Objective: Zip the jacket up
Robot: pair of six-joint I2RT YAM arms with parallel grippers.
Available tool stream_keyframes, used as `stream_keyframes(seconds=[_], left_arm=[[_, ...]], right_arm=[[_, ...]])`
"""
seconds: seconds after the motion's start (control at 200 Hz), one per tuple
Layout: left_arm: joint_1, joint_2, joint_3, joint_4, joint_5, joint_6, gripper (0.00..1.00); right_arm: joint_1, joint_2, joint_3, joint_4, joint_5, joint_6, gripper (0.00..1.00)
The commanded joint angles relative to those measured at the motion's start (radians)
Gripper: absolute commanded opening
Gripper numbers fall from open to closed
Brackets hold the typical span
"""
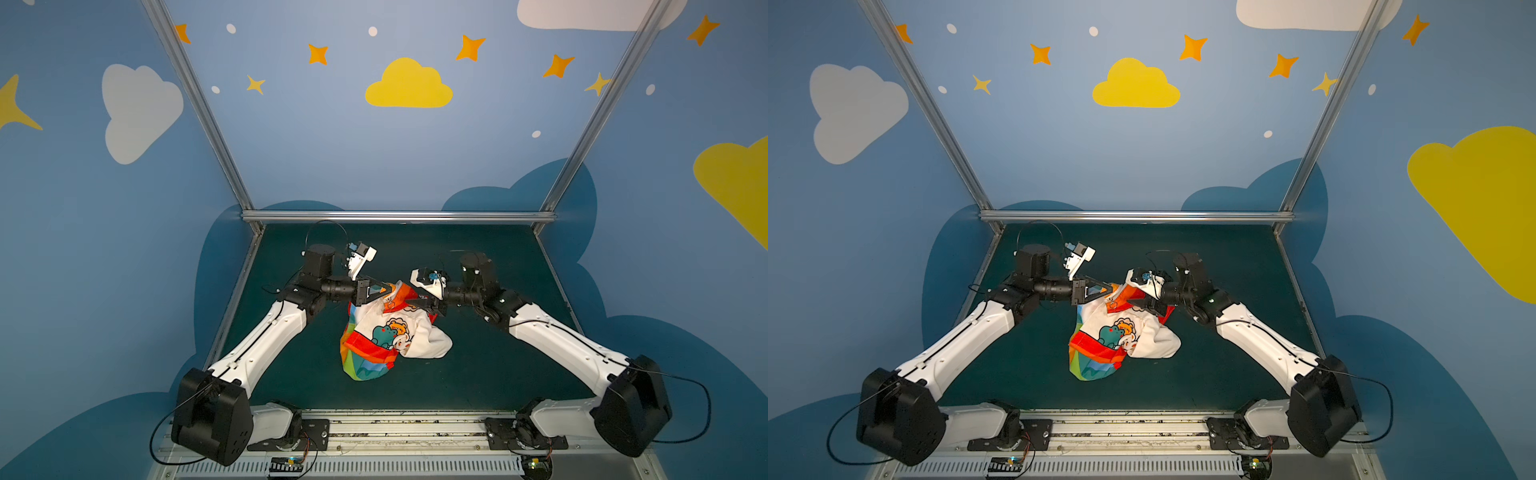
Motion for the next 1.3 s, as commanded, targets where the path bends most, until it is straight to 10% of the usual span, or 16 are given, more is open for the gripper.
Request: stream_keyframes(seconds=[0.0, 1.071, 1.297], left_arm=[[0.002, -0.046, -0.015, -0.031, -0.014, 0.076, 0.03], [0.004, -0.097, -0.069, -0.067, -0.076, 0.101, 0.03], [0.007, -0.109, -0.113, -0.074, -0.178, 0.056, 0.03]], right_arm=[[-0.009, 0.06, 0.066, -0.143, -0.103, -0.037, 0.61], [0.062, 0.25, 0.19, -0.166, -0.108, -0.131, 0.5], [0.058, 0.148, 0.078, -0.066, 0.08, -0.014, 0.51]])
